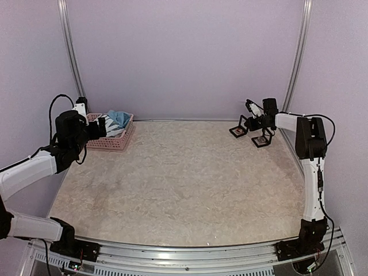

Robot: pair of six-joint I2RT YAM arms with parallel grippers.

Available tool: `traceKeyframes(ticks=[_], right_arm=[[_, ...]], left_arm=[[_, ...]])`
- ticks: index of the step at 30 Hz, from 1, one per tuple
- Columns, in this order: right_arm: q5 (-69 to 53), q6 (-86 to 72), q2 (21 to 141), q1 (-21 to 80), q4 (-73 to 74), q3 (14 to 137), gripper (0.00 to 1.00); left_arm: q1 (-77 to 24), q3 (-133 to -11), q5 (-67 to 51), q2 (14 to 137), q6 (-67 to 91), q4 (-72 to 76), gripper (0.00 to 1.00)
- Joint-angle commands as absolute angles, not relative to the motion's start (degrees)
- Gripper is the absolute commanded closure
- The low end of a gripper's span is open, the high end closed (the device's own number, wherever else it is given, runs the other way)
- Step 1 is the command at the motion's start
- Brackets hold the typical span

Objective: Pin the brooch onto the clothing

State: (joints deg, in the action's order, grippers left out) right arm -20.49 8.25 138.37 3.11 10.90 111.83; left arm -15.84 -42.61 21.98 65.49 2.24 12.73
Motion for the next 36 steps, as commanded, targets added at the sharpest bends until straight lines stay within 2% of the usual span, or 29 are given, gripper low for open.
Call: traceKeyframes(ticks=[1,4,6,10,15,19,20,24,29,33,36], right_arm=[[-19.04,8.16,140.86,2.81,12.07,114.04,1.0],[-19.05,8.46,141.15,2.81,12.49,114.0,1.0],[-18.79,8.76,141.11,2.81,12.94,114.08,0.94],[-19.27,9.01,139.95,2.81,13.65,114.08,0.68],[-19.16,10.32,136.79,2.79,14.61,114.38,0.4],[-18.34,12.55,132.3,3.01,16.14,114.4,0.09],[-17.76,12.63,130.94,3.24,16.43,114.12,0.04],[-16.73,12.67,123.79,4.42,16.44,109.88,0.01],[-15.52,13.85,114.46,8.0,16.26,103.17,0.01],[-15.36,16.22,108.12,12.32,16.41,97.95,0.01],[-14.73,18.15,104.33,15.5,16.01,94.88,0.01]], left_arm=[[-16.07,-44.47,22.82,66.0,1.33,12.04,0.01],[-16.07,-44.47,22.94,66.09,1.23,11.96,0.01],[-16.07,-44.52,22.67,66.22,1.23,12.0,0.01],[-16.03,-44.81,21.95,66.78,1.31,11.76,0.01],[-15.62,-48.83,21.35,69.86,1.95,9.01,0.01],[-14.23,-63.12,19.22,80.96,2.38,-1.84,0.01],[-13.76,-67.59,19.06,83.98,2.42,-5.78,0.01],[-9.81,-85.0,20.45,100.1,3.6,-16.77,0.01],[-3.95,-103.59,16.81,118.96,8.59,-26.78,0.01],[-3.5,-112.35,16.73,131.86,7.88,-31.02,0.01],[-4.37,-114.79,20.37,136.64,5.8,-32.4,0.01]])
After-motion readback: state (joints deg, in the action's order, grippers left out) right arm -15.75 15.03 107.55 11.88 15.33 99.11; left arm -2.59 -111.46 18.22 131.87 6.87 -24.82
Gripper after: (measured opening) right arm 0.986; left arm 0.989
